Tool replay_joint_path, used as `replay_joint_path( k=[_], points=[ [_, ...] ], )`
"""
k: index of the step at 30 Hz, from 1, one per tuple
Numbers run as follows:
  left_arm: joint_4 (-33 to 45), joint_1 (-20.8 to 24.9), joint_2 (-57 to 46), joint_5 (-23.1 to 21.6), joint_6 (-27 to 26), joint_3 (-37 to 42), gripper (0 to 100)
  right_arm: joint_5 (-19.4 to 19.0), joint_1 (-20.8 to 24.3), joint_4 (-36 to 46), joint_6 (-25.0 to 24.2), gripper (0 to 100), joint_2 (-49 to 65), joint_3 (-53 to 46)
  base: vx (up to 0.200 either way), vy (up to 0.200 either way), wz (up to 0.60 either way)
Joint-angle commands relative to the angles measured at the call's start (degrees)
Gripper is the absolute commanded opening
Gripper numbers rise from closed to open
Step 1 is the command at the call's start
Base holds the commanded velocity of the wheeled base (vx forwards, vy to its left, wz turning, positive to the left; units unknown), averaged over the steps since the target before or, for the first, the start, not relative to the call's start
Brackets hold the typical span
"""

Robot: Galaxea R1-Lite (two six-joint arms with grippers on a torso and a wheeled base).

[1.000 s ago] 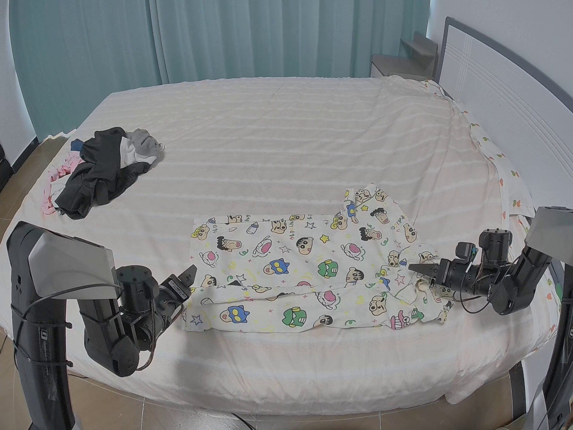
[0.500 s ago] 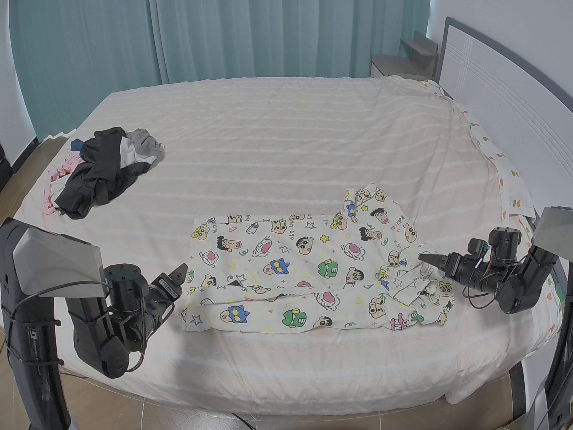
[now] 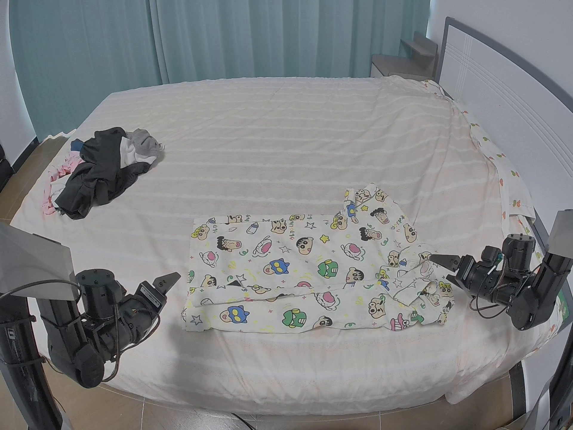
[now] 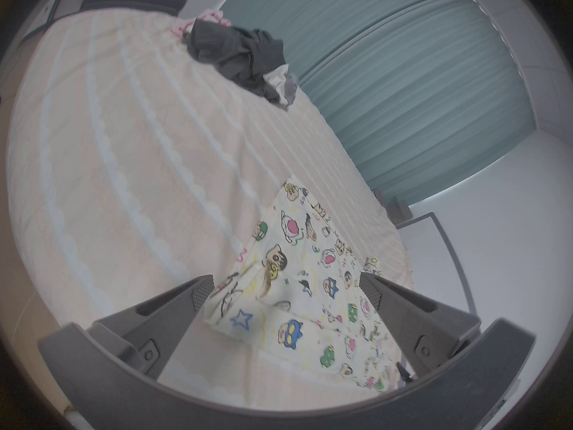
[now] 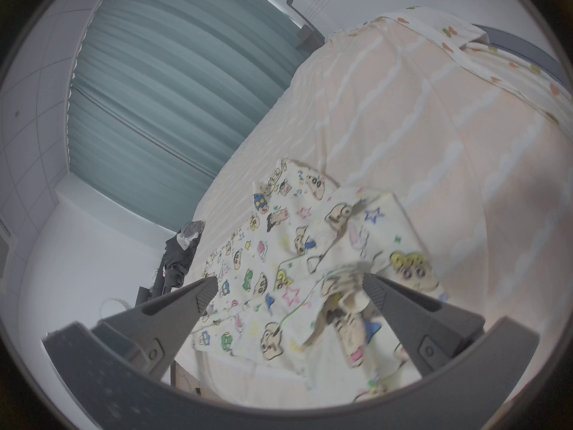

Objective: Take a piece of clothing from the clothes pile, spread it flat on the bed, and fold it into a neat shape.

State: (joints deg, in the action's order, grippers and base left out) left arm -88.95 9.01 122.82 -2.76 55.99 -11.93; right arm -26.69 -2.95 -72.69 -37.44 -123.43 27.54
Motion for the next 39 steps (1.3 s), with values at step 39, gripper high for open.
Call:
replay_joint_path(
  k=[39],
  points=[
    [-1.05, -4.53, -1.18, -5.95, 4.13, 4.55, 100, 17.37, 14.11, -0.26, -12.66, 100, -9.81, 3.40, 0.000, 0.000, 0.00]
  ],
)
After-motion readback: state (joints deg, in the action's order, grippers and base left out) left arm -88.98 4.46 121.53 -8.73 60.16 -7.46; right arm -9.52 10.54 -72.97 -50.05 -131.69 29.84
